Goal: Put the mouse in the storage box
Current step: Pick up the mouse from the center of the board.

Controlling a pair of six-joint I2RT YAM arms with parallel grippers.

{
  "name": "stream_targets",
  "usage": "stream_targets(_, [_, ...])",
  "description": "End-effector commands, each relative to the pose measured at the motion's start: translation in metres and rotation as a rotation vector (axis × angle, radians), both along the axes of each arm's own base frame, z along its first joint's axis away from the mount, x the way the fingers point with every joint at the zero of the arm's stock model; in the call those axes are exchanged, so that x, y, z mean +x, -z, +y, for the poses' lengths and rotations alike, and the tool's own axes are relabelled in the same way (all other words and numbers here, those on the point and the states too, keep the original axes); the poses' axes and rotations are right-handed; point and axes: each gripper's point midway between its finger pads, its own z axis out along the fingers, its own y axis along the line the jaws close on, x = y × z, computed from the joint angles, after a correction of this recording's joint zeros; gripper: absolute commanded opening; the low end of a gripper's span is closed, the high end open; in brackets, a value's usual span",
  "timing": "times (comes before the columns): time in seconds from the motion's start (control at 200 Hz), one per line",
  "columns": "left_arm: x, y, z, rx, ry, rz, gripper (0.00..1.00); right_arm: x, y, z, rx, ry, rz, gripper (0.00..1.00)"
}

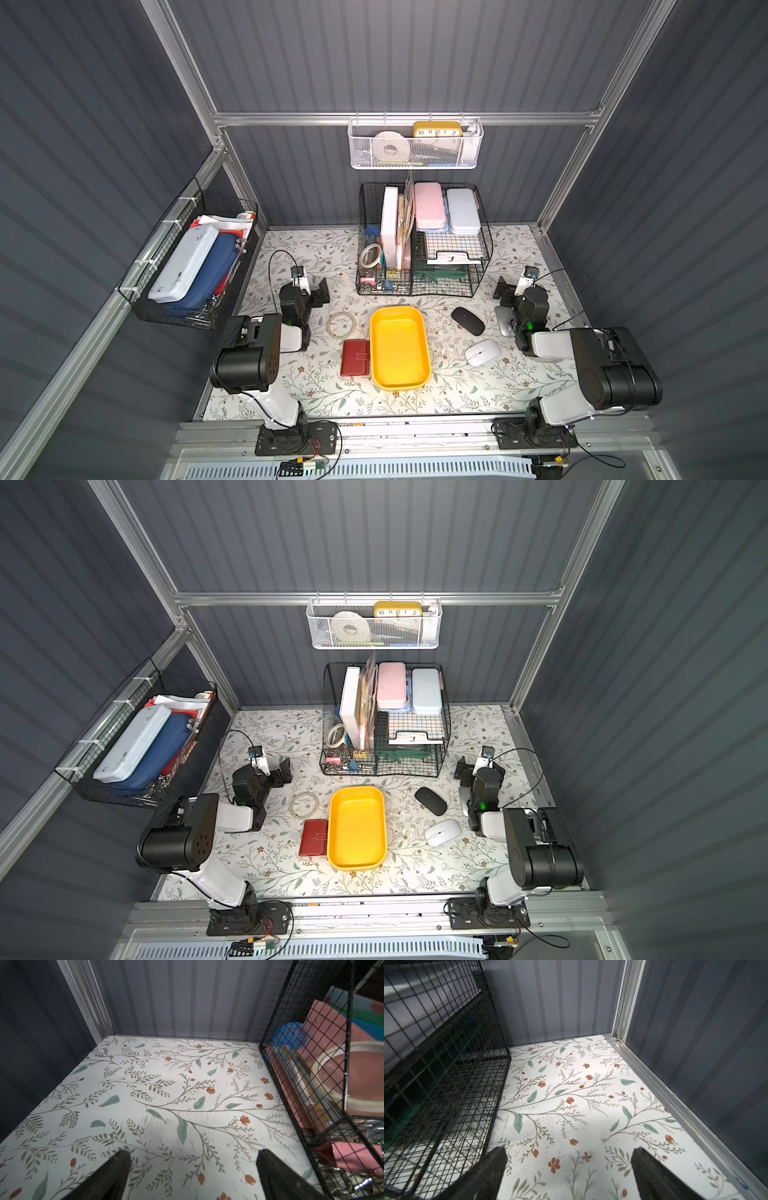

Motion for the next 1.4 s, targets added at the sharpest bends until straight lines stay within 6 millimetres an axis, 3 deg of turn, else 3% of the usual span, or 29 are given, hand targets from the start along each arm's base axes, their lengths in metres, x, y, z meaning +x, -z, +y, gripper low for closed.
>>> stream_targets(0.0, [0.002, -0.003, -0.002, -0.008, 0.008, -0.006, 0.99, 0.003, -0.003, 0.001, -0.004, -0.004, -0.008, 0.99])
stream_targets(0.921, [0.002, -0.003, 0.0, -0.009, -0.002, -0.008, 0.99, 0.003, -0.005, 0.0, -0.006, 0.001, -0.02, 0.99])
stream_targets(0.966, [0.003, -0.009, 0.016, 0.017, -0.099, -0.016, 0.99, 0.0, -0.016, -0.007, -0.02, 0.058, -0.054, 0.99])
stream_targets(1.051, [0.006, -0.041, 0.022, -0.058, -0.175, 0.07, 0.99, -0.009, -0.049, -0.014, -0.042, 0.142, -0.026, 0.99])
stream_targets(1.106, [0.008, -0.058, 0.032, -0.108, -0.263, 0.186, 0.99, -0.018, -0.069, -0.021, 0.03, 0.209, 0.018, 0.99])
stream_targets(1.161, [0.01, -0.074, 0.027, -0.156, -0.262, 0.27, 1.0, -0.031, -0.093, -0.034, 0.148, 0.32, -0.018, 0.99])
stream_targets(1.251, [0.007, -0.089, 0.007, -0.251, -0.18, 0.349, 0.99, -0.054, -0.084, -0.055, 0.365, 0.514, -0.041, 0.99])
stream_targets(1.396, [-0.023, -0.104, -0.022, -0.393, -0.033, 0.283, 0.99, -0.064, -0.059, -0.039, 0.4, 0.409, 0.139, 0.99])
